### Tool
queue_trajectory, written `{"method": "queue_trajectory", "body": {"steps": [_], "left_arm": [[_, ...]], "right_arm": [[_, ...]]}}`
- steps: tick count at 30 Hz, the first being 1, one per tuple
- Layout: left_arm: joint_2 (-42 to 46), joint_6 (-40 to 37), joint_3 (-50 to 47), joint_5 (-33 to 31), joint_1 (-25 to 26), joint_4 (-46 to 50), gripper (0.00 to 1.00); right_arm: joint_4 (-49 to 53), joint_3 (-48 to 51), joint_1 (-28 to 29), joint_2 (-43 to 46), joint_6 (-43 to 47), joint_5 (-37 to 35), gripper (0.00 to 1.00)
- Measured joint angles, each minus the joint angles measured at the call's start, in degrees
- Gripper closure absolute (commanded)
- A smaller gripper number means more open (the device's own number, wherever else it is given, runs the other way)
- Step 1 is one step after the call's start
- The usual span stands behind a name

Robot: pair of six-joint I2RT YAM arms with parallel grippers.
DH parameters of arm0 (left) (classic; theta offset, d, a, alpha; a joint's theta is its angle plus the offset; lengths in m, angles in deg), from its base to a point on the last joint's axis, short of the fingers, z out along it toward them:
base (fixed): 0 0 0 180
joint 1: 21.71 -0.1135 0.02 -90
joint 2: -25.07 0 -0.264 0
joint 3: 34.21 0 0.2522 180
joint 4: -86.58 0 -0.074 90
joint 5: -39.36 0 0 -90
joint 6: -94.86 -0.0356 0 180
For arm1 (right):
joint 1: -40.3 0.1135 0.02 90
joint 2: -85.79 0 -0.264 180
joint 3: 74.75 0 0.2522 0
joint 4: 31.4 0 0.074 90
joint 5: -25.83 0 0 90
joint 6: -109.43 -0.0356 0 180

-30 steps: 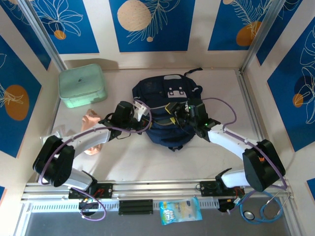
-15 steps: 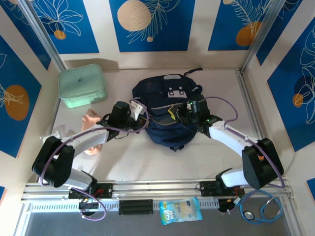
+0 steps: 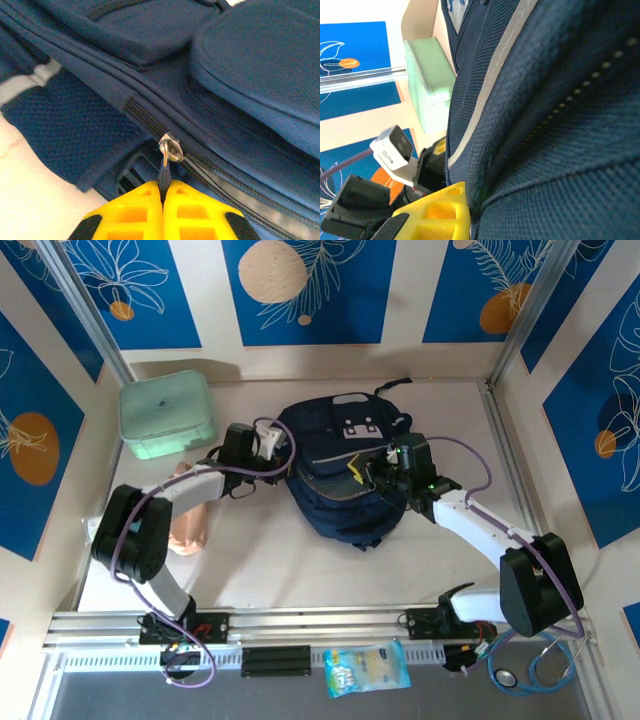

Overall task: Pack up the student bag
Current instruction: Unzip the student bag at the top-center of the table.

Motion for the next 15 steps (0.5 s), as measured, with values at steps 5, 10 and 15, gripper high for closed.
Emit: {"method": "queue_trajectory", "body": {"steps": [5,10,15], "left_arm": [[-4.00,0.33,4.04,-1.46,-0.59,1.22,0.90],[-5.31,2.29,5.25,-4.61,-1.03,2.01,0.68],[-3.32,5.60,5.11,-12.85,-3.06,4.63,0.50]], "right_arm": [[-0.07,0.00,0.02,-0.09,0.00,0.00,0.91],[-0.44,-0.26,1.70,-2.51,-0.02,-1.07,0.94],[-2.67,-2.43,4.46,-8.39,-0.13,-3.78,0.94]]}}
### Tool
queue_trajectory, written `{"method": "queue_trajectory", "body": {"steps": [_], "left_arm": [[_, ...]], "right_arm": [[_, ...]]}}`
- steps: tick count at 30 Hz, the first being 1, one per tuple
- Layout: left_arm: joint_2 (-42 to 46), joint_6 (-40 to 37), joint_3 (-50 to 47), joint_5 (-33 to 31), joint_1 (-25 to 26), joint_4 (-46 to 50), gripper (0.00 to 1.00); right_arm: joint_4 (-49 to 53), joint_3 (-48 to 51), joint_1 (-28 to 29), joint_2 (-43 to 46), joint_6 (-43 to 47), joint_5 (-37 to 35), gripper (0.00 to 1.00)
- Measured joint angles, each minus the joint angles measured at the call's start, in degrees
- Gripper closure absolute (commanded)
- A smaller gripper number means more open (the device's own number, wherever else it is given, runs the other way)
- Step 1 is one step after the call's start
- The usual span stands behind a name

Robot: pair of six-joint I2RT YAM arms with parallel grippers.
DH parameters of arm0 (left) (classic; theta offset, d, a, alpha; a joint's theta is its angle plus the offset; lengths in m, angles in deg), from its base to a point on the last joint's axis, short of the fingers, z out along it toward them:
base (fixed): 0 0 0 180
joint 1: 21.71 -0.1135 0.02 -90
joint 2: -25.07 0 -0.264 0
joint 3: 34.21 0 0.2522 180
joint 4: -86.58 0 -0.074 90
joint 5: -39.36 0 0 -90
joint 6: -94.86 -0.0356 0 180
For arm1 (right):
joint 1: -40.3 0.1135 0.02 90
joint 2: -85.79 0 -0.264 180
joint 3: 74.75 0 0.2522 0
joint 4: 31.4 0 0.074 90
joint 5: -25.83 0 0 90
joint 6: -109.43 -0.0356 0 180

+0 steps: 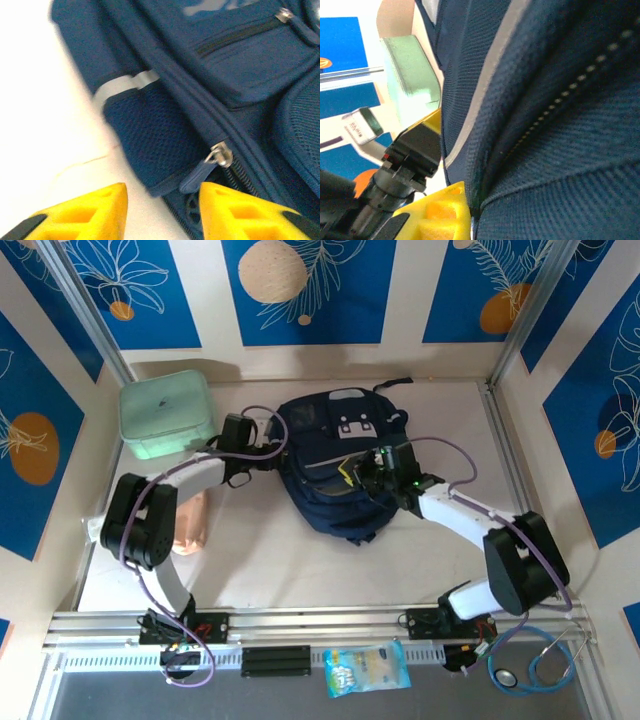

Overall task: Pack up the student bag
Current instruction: Unzip the student bag at the top-center of the table, then pick up the pencil pouch from the middle-left of the table.

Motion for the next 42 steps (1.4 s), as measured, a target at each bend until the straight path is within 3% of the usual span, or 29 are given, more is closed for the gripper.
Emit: {"method": "queue_trajectory", "body": {"steps": [6,10,14,20,26,32,35,42], "left_arm": [[12.90,3.21,-6.84,-7.76,-1.68,3.19,0.18],[21.62,4.66,-11.34,-11.23,-1.99,6.27,0.16],[23.37,5.11,-12.22,-16.55,-3.37,12.00,0.16],[20.55,6.73,-13.16,-27.58,-4.31,20.63,0.19],[15.72,10.05,-13.33,-30.03,-7.39,21.66,0.39],[11.58,10.38,-12.96,-27.30,-9.14,22.08,0.83],[10.88,10.10,-11.93,-25.40,-9.16,22.95,1.00],[15.06,10.01,-9.46,-16.50,-9.16,25.18,1.00]], "right_arm": [[-1.99,-4.79,1.38,-6.62,0.39,-0.79,0.94],[-0.83,-7.52,1.75,-8.81,1.97,-0.92,0.77],[0.98,-7.63,1.84,-8.81,3.45,-0.83,0.62],[2.27,-7.61,1.77,-7.87,4.59,-0.33,0.57],[3.45,-6.29,1.22,-5.60,4.61,0.37,0.55],[4.20,-3.50,0.52,-2.91,4.61,0.79,0.54],[5.09,-2.73,0.35,-1.79,4.63,0.79,0.53],[7.98,-1.01,0.33,3.02,7.41,-1.11,0.37]]}}
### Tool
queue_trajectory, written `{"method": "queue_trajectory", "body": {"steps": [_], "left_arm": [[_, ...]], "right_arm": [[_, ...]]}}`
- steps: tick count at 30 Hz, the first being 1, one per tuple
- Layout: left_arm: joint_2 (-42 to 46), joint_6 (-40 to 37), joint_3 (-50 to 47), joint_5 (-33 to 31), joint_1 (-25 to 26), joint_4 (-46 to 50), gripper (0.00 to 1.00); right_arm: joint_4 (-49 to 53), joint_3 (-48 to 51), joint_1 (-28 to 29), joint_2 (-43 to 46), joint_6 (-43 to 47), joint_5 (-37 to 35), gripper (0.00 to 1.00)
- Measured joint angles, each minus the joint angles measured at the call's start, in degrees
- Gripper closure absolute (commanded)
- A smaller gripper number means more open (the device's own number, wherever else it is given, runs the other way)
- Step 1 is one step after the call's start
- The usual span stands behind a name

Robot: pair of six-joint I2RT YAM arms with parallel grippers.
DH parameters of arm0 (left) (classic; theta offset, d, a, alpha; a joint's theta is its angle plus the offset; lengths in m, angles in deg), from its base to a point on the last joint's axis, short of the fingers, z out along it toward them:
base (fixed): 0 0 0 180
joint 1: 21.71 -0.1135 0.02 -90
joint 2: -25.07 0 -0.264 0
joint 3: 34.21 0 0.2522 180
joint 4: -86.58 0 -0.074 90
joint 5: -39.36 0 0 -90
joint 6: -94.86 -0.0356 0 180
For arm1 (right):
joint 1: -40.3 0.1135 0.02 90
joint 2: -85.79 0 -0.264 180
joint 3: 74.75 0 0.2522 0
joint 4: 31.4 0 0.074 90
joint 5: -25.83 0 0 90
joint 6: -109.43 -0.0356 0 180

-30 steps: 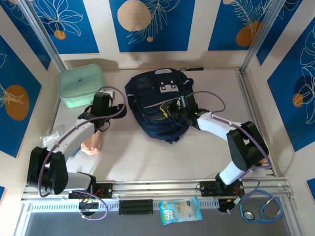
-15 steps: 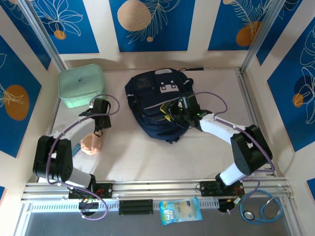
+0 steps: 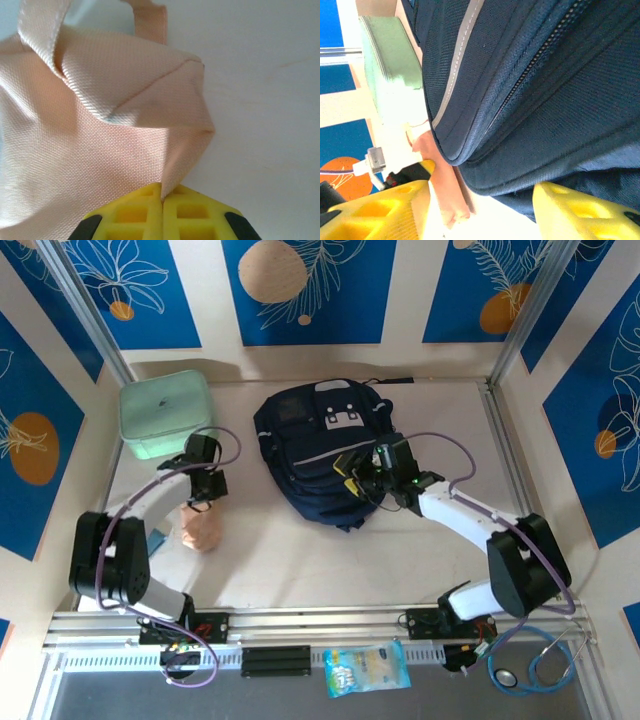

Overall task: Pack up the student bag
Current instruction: Pick up the pencil pouch from the middle-left of the table, then pass the pencil pouch.

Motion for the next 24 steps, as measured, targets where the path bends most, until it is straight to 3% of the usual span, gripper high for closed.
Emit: {"method": "queue_trajectory", "body": {"steps": [6,12,17,24], "left_arm": [[8.09,1.57,4.09,15.39,0.02,-0.35,1.00],[9.03,4.83,7.26,29.83,2.54,-6.51,1.00],[7.85,7.17,8.50,37.75,7.48,-12.94,1.00],[3.54,10.29,11.15,43.43,12.15,-20.94,1.00]], "right_arm": [[7.13,1.84,0.46,8.46,5.29,-8.39,0.30],[6.71,1.84,4.00,15.54,14.73,-14.21,0.27],[0.46,1.70,4.81,14.91,21.00,-7.93,0.26],[-4.42,-3.61,4.83,5.51,22.91,5.73,0.25]]}}
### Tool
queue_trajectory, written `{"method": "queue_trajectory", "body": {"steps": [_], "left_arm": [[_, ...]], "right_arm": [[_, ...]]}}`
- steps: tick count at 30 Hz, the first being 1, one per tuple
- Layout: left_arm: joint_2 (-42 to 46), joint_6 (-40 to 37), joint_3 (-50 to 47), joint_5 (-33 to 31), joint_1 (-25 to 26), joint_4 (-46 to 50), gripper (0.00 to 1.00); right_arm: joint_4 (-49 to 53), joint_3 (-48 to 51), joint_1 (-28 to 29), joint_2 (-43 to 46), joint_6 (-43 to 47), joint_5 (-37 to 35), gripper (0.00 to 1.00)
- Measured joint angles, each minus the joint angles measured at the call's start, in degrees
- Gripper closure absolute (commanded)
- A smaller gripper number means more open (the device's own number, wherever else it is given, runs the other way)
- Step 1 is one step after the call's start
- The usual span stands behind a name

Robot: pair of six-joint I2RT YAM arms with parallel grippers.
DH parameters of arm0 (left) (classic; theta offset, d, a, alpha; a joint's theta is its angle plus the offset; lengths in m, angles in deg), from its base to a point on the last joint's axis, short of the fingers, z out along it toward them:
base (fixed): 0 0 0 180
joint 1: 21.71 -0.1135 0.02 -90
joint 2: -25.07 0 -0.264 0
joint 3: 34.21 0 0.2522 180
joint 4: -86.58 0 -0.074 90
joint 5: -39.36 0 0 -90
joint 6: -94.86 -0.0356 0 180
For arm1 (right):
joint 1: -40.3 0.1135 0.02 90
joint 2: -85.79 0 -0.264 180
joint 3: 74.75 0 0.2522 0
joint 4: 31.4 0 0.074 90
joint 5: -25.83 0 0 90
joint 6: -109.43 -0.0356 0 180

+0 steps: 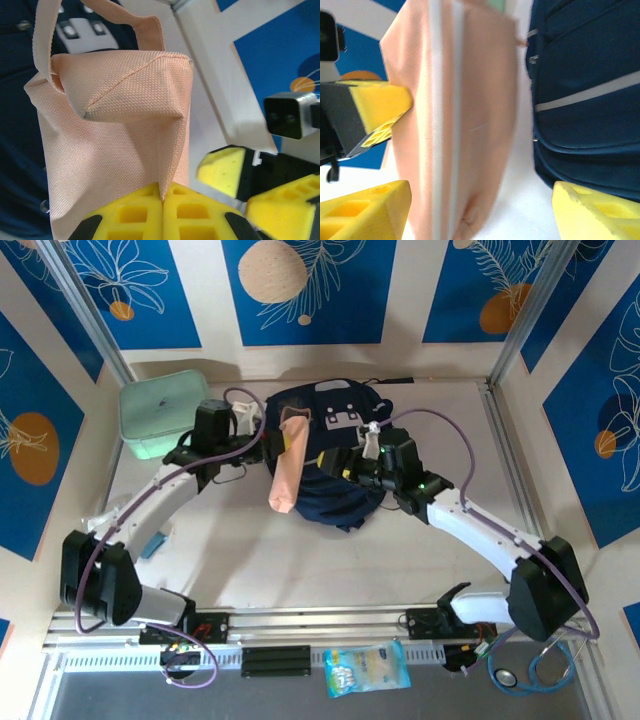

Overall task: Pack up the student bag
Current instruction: Pass the pencil pouch, then open the student bag at the top-center of the table.

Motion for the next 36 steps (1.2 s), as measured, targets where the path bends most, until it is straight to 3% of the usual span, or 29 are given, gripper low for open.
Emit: {"method": "queue_trajectory", "body": {"steps": [5,8,15,17,19,21,23,29,31,36], "left_arm": [[-2.36,1.75,1.57,1.95,2.14,-3.85,1.00],[-2.82,3.13,1.57,2.36,3.17,-5.75,1.00],[-2.95,6.01,1.64,3.98,3.41,-7.58,1.00],[-2.95,6.49,1.64,4.28,3.41,-8.04,1.00],[-2.95,7.54,1.64,4.72,3.41,-8.90,1.00],[-2.95,8.61,1.60,5.11,3.41,-9.88,0.88],[-2.95,9.60,1.51,5.25,3.41,-10.56,0.68],[-1.64,6.43,1.40,-1.36,2.84,-7.23,0.16],[-0.57,3.08,1.40,-5.40,2.84,-4.61,0.10],[0.44,-7.37,1.46,-12.72,3.32,-0.48,0.07]], "right_arm": [[-4.35,-2.14,-0.04,-3.54,-0.31,7.02,0.28],[-6.60,-2.54,-0.04,-4.81,-0.85,9.75,0.37],[-10.14,-1.99,-0.04,-5.62,-2.12,11.02,0.49],[-10.78,-1.81,-0.04,-5.62,-2.49,10.95,0.56],[-11.17,-1.79,-0.04,-5.73,-2.80,10.91,0.70],[-11.67,-1.81,-0.04,-5.86,-2.89,10.91,0.83],[-11.69,-1.84,0.02,-5.86,-2.60,10.62,0.90],[-8.72,-1.36,-0.68,-4.98,-2.12,7.63,0.95],[-7.78,-0.15,-2.03,-3.30,-2.14,6.62,0.95],[-2.51,3.21,-7.30,4.55,-1.53,1.73,0.95]]}}
